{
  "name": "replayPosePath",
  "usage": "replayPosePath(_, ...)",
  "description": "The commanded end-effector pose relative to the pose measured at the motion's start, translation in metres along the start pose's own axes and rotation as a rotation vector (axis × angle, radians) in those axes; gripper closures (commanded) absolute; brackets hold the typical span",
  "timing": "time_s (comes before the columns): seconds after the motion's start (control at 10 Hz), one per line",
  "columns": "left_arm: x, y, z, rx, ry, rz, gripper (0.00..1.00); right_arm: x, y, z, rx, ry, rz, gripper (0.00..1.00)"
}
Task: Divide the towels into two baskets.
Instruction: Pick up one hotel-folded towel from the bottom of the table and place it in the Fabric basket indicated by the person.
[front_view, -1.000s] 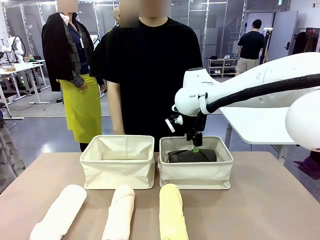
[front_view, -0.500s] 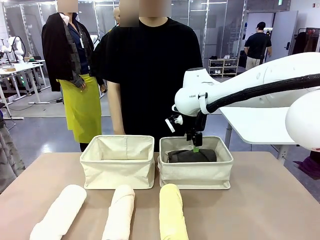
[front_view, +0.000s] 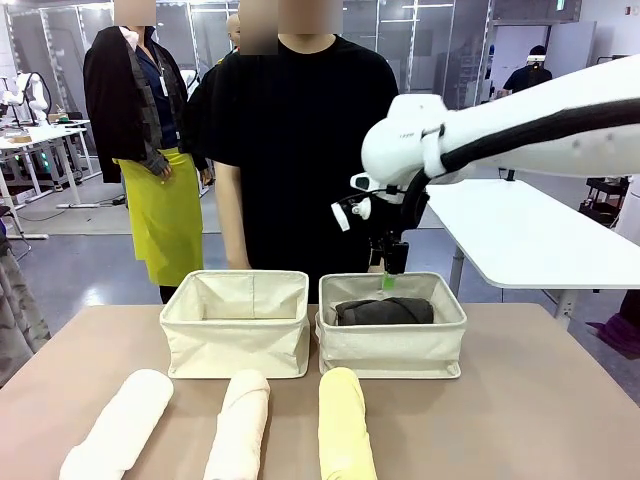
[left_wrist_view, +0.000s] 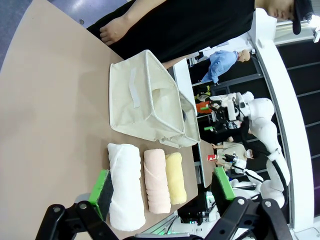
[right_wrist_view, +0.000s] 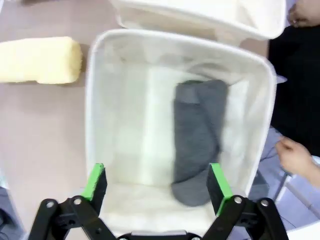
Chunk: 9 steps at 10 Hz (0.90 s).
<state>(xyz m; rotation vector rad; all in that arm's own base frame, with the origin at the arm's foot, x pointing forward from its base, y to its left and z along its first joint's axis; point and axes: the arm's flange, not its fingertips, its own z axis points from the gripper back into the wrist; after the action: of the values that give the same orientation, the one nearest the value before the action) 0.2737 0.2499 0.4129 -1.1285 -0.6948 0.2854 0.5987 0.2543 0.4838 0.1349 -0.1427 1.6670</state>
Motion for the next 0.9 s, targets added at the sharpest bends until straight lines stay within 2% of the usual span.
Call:
replayPosePath(0.0,0.0,-0.001,0.002,-0.008,-0.008,-0.004,0.0,-0.036,0.066,0.011,0.038,-0.125,-0.12,0.0)
replayPosePath(0.2,0.0,-0.001,0.002,-0.008,-0.008,-0.004,0.0,-0.063,0.12,0.029,0.113,-0.259,-0.224,0.0)
replayPosePath(0.3,0.0,-0.001,0.002,-0.008,-0.008,-0.004,0.0,-0.076,0.143,0.03,0.165,-0.359,-0.285,0.0)
replayPosePath(0.5,0.0,-0.001,0.002,-0.008,-0.008,-0.004,0.0,-0.11,0.197,0.037,0.279,-0.485,-0.443,0.0)
replayPosePath(0.7,0.0,-0.001,0.002,-0.008,-0.008,-0.004,0.0,-0.163,0.238,0.026,0.373,-0.6,-0.655,0.0)
replayPosePath(0.8,0.0,-0.001,0.002,-0.008,-0.008,-0.004,0.0,-0.209,0.26,0.025,0.47,-0.669,-0.772,0.0)
